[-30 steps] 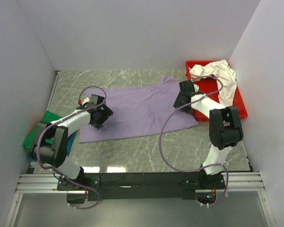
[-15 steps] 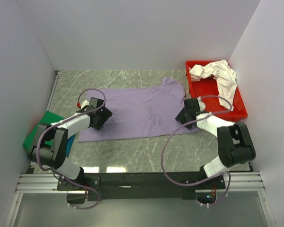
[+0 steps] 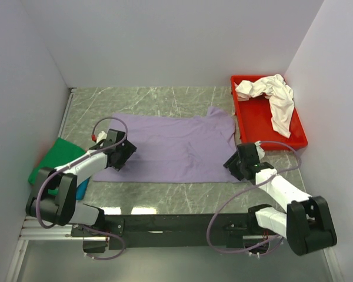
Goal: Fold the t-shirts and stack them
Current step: Fold the tshirt
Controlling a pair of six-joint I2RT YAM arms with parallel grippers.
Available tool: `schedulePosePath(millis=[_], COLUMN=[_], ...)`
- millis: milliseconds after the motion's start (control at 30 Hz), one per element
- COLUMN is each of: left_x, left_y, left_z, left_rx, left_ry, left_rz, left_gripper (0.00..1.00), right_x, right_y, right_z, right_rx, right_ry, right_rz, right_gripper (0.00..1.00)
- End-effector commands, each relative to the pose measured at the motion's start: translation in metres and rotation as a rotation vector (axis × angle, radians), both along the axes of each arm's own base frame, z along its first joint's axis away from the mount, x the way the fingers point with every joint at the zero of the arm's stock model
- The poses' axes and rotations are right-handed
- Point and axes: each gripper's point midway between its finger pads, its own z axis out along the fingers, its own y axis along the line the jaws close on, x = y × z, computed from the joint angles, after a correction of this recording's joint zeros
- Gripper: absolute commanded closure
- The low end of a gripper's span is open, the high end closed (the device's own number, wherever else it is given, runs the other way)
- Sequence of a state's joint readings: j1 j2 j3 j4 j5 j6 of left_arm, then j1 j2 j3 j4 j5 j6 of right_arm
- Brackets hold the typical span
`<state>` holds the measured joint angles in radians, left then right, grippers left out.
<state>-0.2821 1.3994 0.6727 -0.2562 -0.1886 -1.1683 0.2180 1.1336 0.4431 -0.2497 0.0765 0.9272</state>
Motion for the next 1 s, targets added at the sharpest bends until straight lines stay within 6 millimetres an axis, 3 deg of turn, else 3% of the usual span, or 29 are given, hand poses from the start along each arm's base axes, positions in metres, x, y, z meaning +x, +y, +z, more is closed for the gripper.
schedulePosePath(millis=[0,67,100,133,167,200,233,267,300,333,367,400,433,467,500,533,567,600,633,667,700,733,767,800,833,900,967], left_x=[-0.032,-0.021,-0.013,0.005,0.014,0.025,0.049,0.061,0.084,0.096,0.109,0.126,0.136,0.145,0.158,0.163,0.17,0.181,0.185,0.189,0.197,0.201,0.203,0.213,0.217,0.232,0.239], left_y=[0.016,0.015,0.017,0.013,0.015,0.013,0.011,0.017,0.017,0.028,0.033,0.038,0.052,0.059,0.065,0.077,0.082,0.086,0.092,0.096,0.1,0.102,0.104,0.105,0.105,0.107,0.109], left_z=[-0.012,0.008,0.017,0.04,0.049,0.06,0.09,0.087,0.115,0.118,0.108,0.127,0.129,0.111,0.123,0.12,0.102,0.106,0.101,0.083,0.085,0.08,0.061,0.066,0.05,0.055,0.047], left_rx=[0.077,0.077,0.09,0.082,0.08,0.065,0.047,0.057,0.039,0.041,0.056,0.073,0.099,0.131,0.158,0.19,0.211,0.231,0.253,0.282,0.304,0.317,0.336,0.345,0.354,0.369,0.394], left_ry=[0.094,0.047,0.023,-0.034,-0.043,-0.062,-0.125,-0.098,-0.147,-0.142,-0.112,-0.137,-0.128,-0.074,-0.085,-0.069,-0.028,-0.042,-0.027,0.007,0.0,0.011,0.053,0.037,0.064,0.044,0.049], left_rz=[-0.013,-0.016,-0.009,-0.003,0.007,0.0,0.007,0.025,0.034,0.066,0.08,0.098,0.133,0.145,0.157,0.184,0.182,0.175,0.182,0.179,0.177,0.175,0.168,0.166,0.156,0.157,0.154], left_gripper=[0.15,0.14,0.14,0.13,0.13,0.12,0.05,0.01,0.01,0.01,0.0,0.02,0.03,0.03,0.04,0.06,0.08,0.11,0.13,0.15,0.19,0.2,0.22,0.25,0.28,0.31,0.31], right_x=[-0.027,-0.019,-0.001,0.012,0.023,0.049,0.063,0.078,0.104,0.119,0.138,0.162,0.175,0.195,0.221,0.232,0.249,0.269,0.278,0.286,0.298,0.303,0.31,0.319,0.324,0.333,0.338], right_y=[-0.008,-0.008,-0.002,0.002,0.007,0.014,0.017,0.024,0.031,0.033,0.037,0.047,0.049,0.054,0.058,0.058,0.061,0.067,0.07,0.072,0.075,0.076,0.074,0.075,0.076,0.077,0.079], right_z=[-0.003,0.016,0.041,0.057,0.068,0.104,0.121,0.123,0.159,0.171,0.161,0.193,0.197,0.172,0.201,0.198,0.168,0.191,0.161,0.159,0.169,0.166,0.149,0.157,0.145,0.145,0.135], right_rx=[-0.033,-0.043,-0.032,-0.035,-0.028,-0.018,-0.033,-0.032,-0.027,-0.048,-0.066,-0.05,-0.071,-0.088,-0.105,-0.126,-0.137,-0.139,-0.147,-0.15,-0.16,-0.168,-0.179,-0.194,-0.201,-0.207,-0.212], right_ry=[0.072,0.036,-0.032,-0.085,-0.113,-0.2,-0.235,-0.223,-0.305,-0.333,-0.301,-0.374,-0.371,-0.306,-0.366,-0.346,-0.277,-0.331,-0.263,-0.265,-0.302,-0.303,-0.278,-0.308,-0.293,-0.308,-0.302], right_rz=[0.007,0.033,0.051,0.083,0.109,0.126,0.157,0.189,0.202,0.228,0.243,0.272,0.304,0.329,0.331,0.349,0.365,0.377,0.401,0.413,0.427,0.432,0.434,0.442,0.448,0.46,0.47], right_gripper=[0.41,0.41,0.42,0.42,0.42,0.42,0.42,0.42,0.42,0.42,0.42,0.42,0.43,0.44,0.44,0.45,0.46,0.46,0.47,0.47,0.47,0.47,0.47,0.47,0.48,0.47,0.47])
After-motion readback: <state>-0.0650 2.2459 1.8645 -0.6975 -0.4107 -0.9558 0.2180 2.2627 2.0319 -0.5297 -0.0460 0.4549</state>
